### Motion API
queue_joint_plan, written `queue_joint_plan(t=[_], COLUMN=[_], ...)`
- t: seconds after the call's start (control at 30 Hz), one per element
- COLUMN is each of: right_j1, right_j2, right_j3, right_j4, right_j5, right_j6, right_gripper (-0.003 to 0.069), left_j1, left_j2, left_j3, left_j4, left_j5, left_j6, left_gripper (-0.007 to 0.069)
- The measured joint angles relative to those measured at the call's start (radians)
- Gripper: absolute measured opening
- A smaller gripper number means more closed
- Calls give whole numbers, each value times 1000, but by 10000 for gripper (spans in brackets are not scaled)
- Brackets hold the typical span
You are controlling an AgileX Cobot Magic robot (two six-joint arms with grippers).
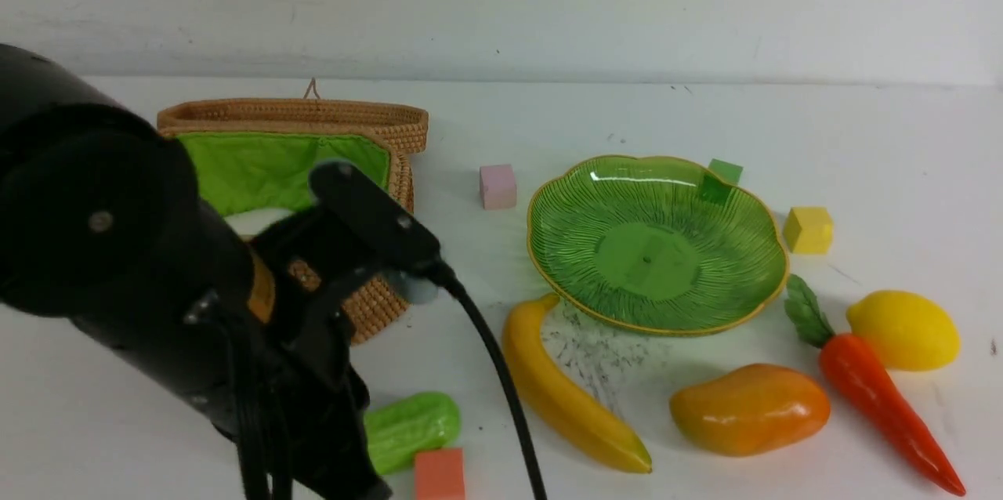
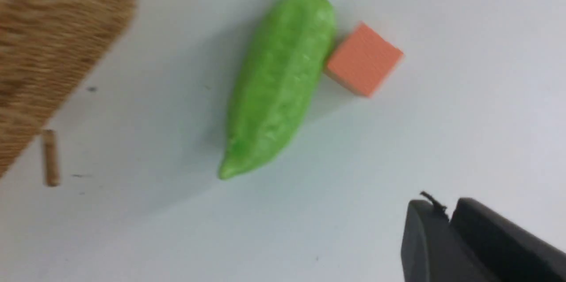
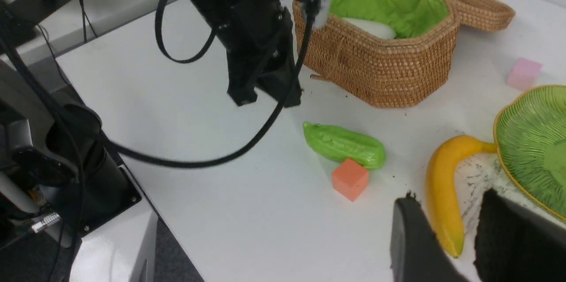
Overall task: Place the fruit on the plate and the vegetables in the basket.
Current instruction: Take a chayote with your left arm and place it on the basket on the left.
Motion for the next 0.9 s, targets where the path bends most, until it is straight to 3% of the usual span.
queue_joint_plan(t=[0.1,0.23,0.43,0.6,0.7,0.9], right_j1=[0,0,0,0,0,0], right_j2=[0,0,0,0,0,0], right_j3=[0,0,1,1,1,1], right_j4=[0,2,5,7,7,7], right_j5=[4,21,42,45,47,48], right_j6=[0,0,0,0,0,0], right_gripper=[226,230,232,232,232,232], left_j1=[12,74,144,146,146,146], left_j2=[61,164,272,321,365,439], left_j3=[0,0,0,0,0,-2], left_j4=[11,47,58,60,61,78], left_j5=[-9,-76,-213,-260,-274,-282], left_j6=[71,127,200,289,350,360], left_gripper=[172,405,612,625,575,447])
